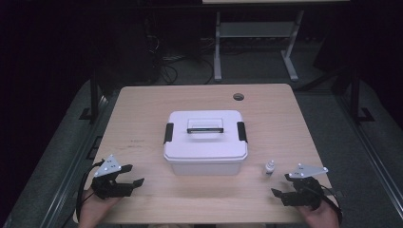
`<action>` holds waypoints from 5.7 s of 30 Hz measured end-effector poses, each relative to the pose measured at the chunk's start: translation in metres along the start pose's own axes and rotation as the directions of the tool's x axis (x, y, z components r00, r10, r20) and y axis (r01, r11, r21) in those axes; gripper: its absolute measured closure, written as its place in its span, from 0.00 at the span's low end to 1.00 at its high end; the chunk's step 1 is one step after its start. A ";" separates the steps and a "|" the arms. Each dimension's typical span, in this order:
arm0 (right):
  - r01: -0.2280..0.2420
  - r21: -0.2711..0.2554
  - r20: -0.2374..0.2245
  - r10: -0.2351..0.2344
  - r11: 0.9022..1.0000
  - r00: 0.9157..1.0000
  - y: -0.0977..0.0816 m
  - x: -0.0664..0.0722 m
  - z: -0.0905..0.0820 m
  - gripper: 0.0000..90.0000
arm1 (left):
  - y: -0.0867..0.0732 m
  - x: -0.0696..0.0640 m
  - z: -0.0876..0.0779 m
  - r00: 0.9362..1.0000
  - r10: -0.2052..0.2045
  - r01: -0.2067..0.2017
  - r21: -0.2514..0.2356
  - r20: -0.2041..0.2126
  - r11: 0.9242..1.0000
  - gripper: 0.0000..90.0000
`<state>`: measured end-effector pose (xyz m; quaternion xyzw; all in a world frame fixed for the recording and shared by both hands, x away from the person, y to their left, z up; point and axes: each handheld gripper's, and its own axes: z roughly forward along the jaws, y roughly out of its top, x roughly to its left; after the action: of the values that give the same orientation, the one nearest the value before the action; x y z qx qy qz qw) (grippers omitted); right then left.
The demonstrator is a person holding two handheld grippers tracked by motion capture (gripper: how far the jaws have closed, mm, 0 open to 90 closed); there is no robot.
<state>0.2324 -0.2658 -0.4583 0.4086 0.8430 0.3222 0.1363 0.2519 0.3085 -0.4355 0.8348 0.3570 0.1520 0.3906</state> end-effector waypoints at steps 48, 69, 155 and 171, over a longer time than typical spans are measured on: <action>0.017 0.000 -0.003 -0.017 1.000 1.000 0.001 0.005 -0.006 0.25 | 0.059 -0.017 -0.023 0.987 0.121 -0.130 0.082 0.103 0.988 0.25; 0.014 -0.010 -0.005 -0.014 1.000 1.000 0.001 0.006 -0.008 0.25 | 0.104 -0.021 -0.032 0.972 0.192 -0.207 0.108 0.134 0.972 0.24; -0.001 -0.011 -0.022 0.001 1.000 1.000 -0.004 0.004 -0.018 0.26 | 0.254 -0.054 0.056 0.870 0.369 -0.433 0.150 0.328 0.889 0.40; 0.002 -0.010 -0.040 -0.002 1.000 0.999 -0.003 0.006 -0.017 0.27 | 0.265 -0.059 0.080 0.848 0.385 -0.474 0.197 0.364 0.858 0.61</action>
<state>0.2186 -0.2699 -0.4476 0.4004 0.8443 0.3346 0.1219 0.3797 0.1059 -0.2841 0.9534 0.1109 0.0507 0.2758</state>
